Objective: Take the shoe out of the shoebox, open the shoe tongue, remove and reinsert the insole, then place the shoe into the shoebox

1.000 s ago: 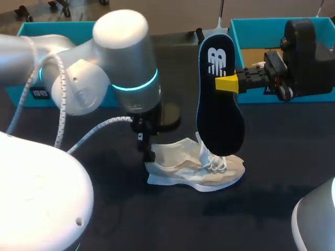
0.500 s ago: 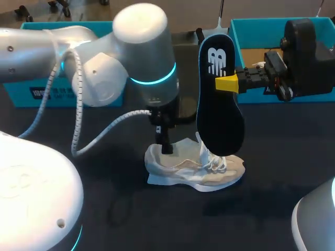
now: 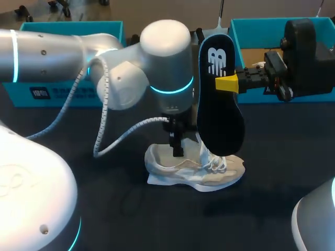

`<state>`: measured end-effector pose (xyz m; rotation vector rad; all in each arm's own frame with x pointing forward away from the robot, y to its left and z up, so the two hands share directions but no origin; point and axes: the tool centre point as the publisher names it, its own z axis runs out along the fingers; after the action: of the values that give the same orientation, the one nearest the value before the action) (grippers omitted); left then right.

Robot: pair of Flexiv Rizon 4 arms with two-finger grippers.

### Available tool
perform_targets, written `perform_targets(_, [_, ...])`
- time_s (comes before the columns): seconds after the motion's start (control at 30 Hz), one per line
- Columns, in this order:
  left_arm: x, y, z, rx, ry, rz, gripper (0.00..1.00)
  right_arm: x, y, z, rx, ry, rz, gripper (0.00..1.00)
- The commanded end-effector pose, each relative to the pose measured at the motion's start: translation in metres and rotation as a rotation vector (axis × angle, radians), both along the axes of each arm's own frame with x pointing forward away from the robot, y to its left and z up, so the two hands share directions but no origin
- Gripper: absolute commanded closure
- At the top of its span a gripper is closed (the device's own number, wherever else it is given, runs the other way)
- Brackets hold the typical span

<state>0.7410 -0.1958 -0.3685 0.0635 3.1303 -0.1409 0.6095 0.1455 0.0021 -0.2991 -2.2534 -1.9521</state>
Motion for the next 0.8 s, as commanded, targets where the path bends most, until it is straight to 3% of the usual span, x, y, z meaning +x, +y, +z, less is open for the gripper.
perform_targets(0.03, [0.004, -0.006, -0.011, 0.009, 0.012, 0.000, 0.29, 0.002, 0.002, 0.000, -0.001, 0.001, 0.001, 1.00])
perform_targets(0.1, [0.003, -0.007, -0.013, 0.012, 0.018, 0.002, 0.29, 0.002, 0.002, 0.000, -0.001, 0.001, 0.001, 1.00])
perform_targets(0.13, [0.003, -0.007, -0.015, 0.014, 0.021, 0.005, 0.34, 0.002, 0.002, 0.000, -0.001, 0.001, 0.001, 1.00])
perform_targets(0.23, [0.003, -0.006, -0.018, 0.017, 0.025, 0.012, 0.65, 0.002, 0.002, 0.000, -0.001, 0.001, 0.001, 1.00])
perform_targets(0.27, [0.004, -0.006, -0.018, 0.018, 0.026, 0.014, 0.94, 0.002, 0.002, 0.000, -0.001, 0.001, 0.001, 1.00])
perform_targets(0.3, [0.004, -0.005, -0.019, 0.019, 0.026, 0.015, 1.00, 0.002, 0.002, 0.000, -0.001, 0.001, 0.001, 1.00])
perform_targets(0.63, [0.002, -0.006, -0.013, 0.009, 0.032, -0.002, 1.00, 0.002, 0.002, 0.000, -0.001, 0.001, 0.001, 1.00])
perform_targets(0.8, [-0.003, -0.008, 0.002, -0.017, 0.049, -0.037, 1.00, 0.002, 0.002, 0.000, -0.001, 0.001, 0.001, 1.00])
